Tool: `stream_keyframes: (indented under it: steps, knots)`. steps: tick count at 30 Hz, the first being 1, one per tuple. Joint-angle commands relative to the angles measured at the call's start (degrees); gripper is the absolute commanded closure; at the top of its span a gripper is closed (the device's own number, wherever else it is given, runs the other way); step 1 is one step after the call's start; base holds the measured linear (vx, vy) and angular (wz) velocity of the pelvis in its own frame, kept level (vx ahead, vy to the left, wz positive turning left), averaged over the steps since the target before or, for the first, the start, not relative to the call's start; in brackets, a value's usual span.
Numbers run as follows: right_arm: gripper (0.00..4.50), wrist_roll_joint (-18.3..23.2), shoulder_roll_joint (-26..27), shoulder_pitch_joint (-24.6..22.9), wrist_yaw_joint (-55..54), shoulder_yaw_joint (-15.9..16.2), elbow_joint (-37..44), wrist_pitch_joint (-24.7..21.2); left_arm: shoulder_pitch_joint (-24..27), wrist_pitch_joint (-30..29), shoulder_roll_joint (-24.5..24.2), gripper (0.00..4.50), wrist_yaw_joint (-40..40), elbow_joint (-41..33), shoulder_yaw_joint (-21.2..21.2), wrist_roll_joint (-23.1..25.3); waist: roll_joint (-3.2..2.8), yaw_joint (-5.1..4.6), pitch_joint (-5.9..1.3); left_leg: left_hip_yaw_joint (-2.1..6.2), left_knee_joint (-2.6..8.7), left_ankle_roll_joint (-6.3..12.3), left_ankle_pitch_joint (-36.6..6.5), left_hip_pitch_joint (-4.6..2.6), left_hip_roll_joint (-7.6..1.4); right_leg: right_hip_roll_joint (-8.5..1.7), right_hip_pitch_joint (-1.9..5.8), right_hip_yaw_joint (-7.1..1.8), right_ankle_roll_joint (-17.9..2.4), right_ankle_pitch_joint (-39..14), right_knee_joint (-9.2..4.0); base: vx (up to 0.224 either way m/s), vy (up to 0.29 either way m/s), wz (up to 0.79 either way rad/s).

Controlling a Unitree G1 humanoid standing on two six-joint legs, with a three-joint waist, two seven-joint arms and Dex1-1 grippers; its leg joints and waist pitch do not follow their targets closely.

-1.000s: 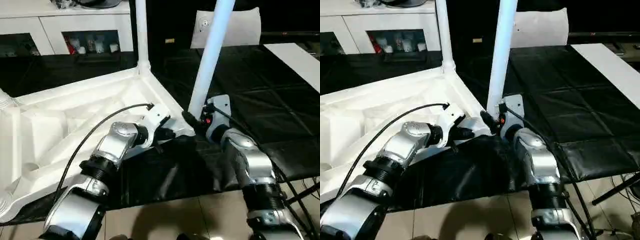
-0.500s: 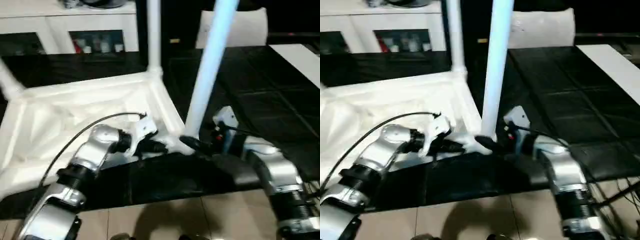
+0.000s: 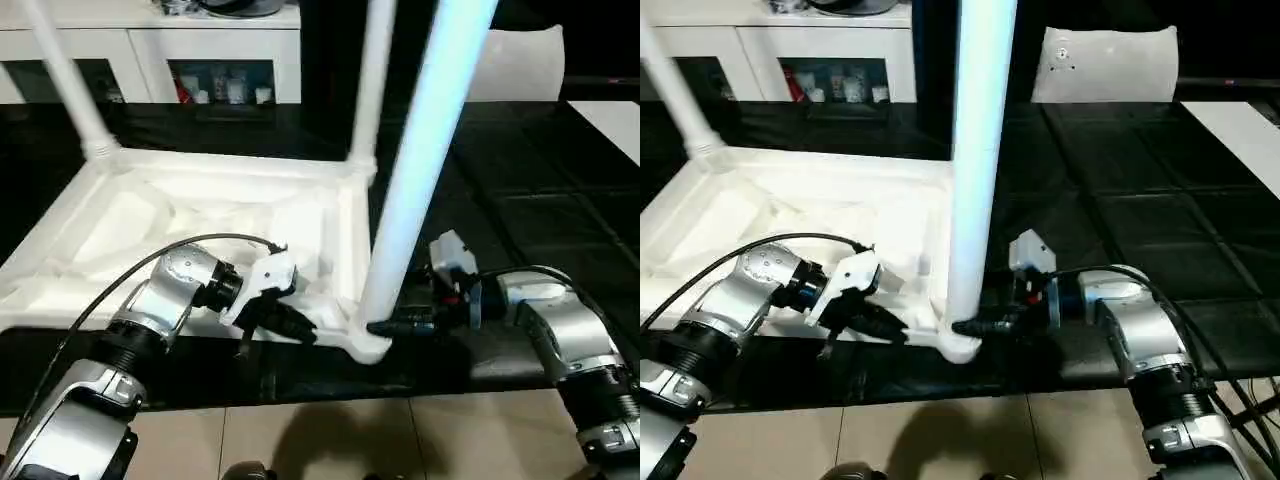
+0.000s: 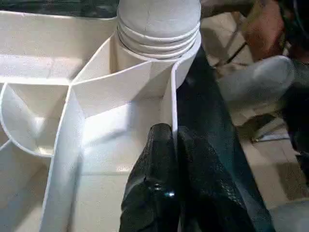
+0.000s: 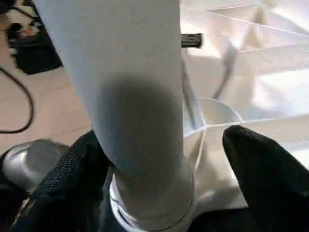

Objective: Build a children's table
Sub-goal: Rotate leg to tighten

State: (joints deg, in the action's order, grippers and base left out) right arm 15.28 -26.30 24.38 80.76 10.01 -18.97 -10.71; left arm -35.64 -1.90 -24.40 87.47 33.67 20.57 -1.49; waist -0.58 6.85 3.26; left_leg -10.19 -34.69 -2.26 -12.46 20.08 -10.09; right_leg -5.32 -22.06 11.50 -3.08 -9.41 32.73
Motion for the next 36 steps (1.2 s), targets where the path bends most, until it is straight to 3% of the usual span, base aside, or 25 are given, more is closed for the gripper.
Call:
stream_keyframes:
  steps: [1, 3, 4, 7, 10, 20, 26, 27, 28, 30, 31, 32, 33, 34, 36]
  knots:
    - [1.03, 0.44, -0.72, 0.82, 1.14, 0.48, -0.61, 0.16, -2.15, 1.47, 0.6, 4.5, 3.57, -0.95, 1.67, -0.46, 0.45, -0.31, -4.24, 1.66, 4.03, 3.22, -5.93, -0.4, -5.12, -6.15, 3.37, -5.71, -5.49, -16.48, -3.77, 0.0, 0.0, 0.0]
    - [1.03, 0.67, -0.78, 1.19, 3.37, 1.08, -0.86, -0.5, -2.78, 2.52, 0.82, 4.5, 4.01, 0.35, 2.02, -0.07, 0.55, -0.31, -4.23, 1.61, 3.97, 3.17, -6.22, -0.4, -4.93, -6.08, 3.36, -5.66, -5.11, -17.36, -3.93, 0.0, 0.0, 0.0]
    - [1.31, 0.63, -0.88, 1.3, 3.99, 1.32, -0.85, -0.73, -2.99, 2.85, 0.9, 4.5, 4.02, 0.79, 2.07, 0.04, 0.66, -0.29, -4.26, 1.61, 3.94, 3.22, -6.18, -0.34, -4.87, -6.09, 3.39, -5.64, -4.97, -17.61, -3.97, 0.0, 0.0, 0.0]
    - [1.36, 1.11, -1.2, 1.41, 4.82, 1.92, -0.77, -1.19, -3.21, 3.21, 1.05, 4.5, 4.06, 1.5, 1.95, 0.06, 0.72, -0.2, -4.25, 1.6, 3.9, 3.21, -5.86, -0.28, -4.86, -6.11, 3.4, -5.61, -4.49, -18.22, -4.04, 0.0, 0.0, 0.0]
    - [1.79, 1.34, -1.29, 1.44, 5.41, 2.17, -0.57, -1.76, -3.3, 3.8, 1.01, 4.5, 3.89, 2.18, 1.95, 0.31, 0.77, -0.17, -4.33, 1.64, 3.89, 3.31, -5.48, -0.32, -4.93, -6.06, 3.34, -5.57, -4.18, -18.1, -3.96, 0.0, 0.0, 0.0]
    - [2.43, 1.84, -1.13, 1.01, 6.02, 2.57, 0.31, -3.1, -3.29, 4.16, 1.17, 4.5, 3.56, 3.06, 1.85, 0.24, 0.84, -0.06, -4.34, 1.64, 3.86, 3.21, -5.19, -0.31, -4.91, -6.05, 3.33, -5.52, -3.74, -18.78, -4.07, 0.0, 0.0, 0.0]
    - [2.52, 2.47, 3.45, -2.09, -4.18, 0.82, 4.22, -8.01, -2.26, -1.08, 2.74, 4.5, -4.31, 0.82, 0.5, 1.2, 0.8, -0.22, -4.18, 1.72, 4.04, 2.03, -6.21, -0.61, -4.94, -6.23, 3.11, -5.51, -3.25, -20.39, -4.47, 0.0, 0.0, 0.0]
    - [2.52, 1.14, 7.48, -2.25, -13.19, -0.84, 4.2, -9.97, -2.27, -6.01, 5.54, 4.5, -11.12, 0.12, -1.67, 0.65, 0.78, -0.57, -3.99, 1.68, 4.07, 1.12, -7.36, -0.58, -4.64, -6.2, 3.2, -5.32, -2.43, -23.16, -4.84, 0.0, 0.0, 0.0]
    - [2.52, 0.78, 8.71, -2.29, -15.81, -1.29, 4.25, -10.63, -2.29, -7.69, 6.54, 4.5, -13.3, -0.18, -2.45, 0.34, 0.38, -0.79, -3.81, 1.76, 4.1, 0.52, -7.84, -0.67, -4.63, -6.15, 3.02, -5.16, -2.42, -24.34, -5.02, 0.0, 0.0, 0.0]
    - [2.52, -0.09, 11.39, -2.31, -21.39, -1.93, 4.73, -12.46, -2.43, -10.41, 8.81, 4.5, -17.92, -0.86, -3.83, 0.04, 0.77, -1.63, -3.71, 1.92, 3.95, -0.78, -9.91, -0.88, -4.0, -6.15, 3.2, -4.42, -0.21, -29.06, -6.22, 0.0, 0.0, 0.0]
    - [2.52, -0.57, 13.37, -2.02, -25.26, -2.54, 4.74, -13.91, -2.58, -11.59, 10.18, 4.5, -20.46, -0.98, -4.42, 0.07, 0.48, -2.24, -3.66, 2.08, 4.04, -0.54, -10.15, -0.65, -4.04, -5.96, 3.33, -4.36, 0.35, -28.9, -6.22, 0.0, 0.0, 0.0]
    - [2.52, -0.82, 15.15, -1.69, -28.46, -3.09, 4.68, -15.15, -2.86, -12.77, 11.53, 4.5, -23.0, -0.87, -5.12, -0.02, 0.48, -2.24, -3.66, 2.08, 4.04, -0.54, -10.15, -0.65, -4.04, -5.96, 3.33, -4.36, 0.35, -28.9, -6.22, 0.0, 0.0, 0.0]
    - [2.52, -1.27, 17.6, -1.19, -32.83, -3.83, 4.66, -16.45, -3.39, -14.26, 13.33, 4.5, -26.7, -0.53, -5.94, 0.1, 0.62, -3.31, -3.75, 2.29, 4.03, -0.68, -10.99, -0.53, -4.16, -5.88, 3.27, -4.2, 0.45, -28.1, -6.32, 0.0, 0.0, 0.0]
    - [2.52, -1.89, 20.25, -0.56, -37.31, -4.44, 4.49, -17.57, -4.07, -15.79, 15.31, 4.5, -30.92, 0.08, -6.86, 0.3, 0.76, -4.04, -3.78, 2.28, 3.85, -0.6, -11.14, -0.38, -3.81, -5.94, 3.35, -4.07, 0.35, -28.21, -6.37, 0.0, 0.0, 0.0]
    - [2.52, -2.98, 22.74, 0.03, -41.6, -4.79, 4.1, -18.24, -4.56, -17.23, 16.9, 4.5, -34.49, 0.31, -7.78, 0.64, 0.61, -4.61, -3.81, 2.07, 3.59, 0.14, -10.57, -0.32, -3.36, -5.82, 3.21, -3.97, 0.52, -28.74, -6.7, 0.0, 0.0, 0.0]
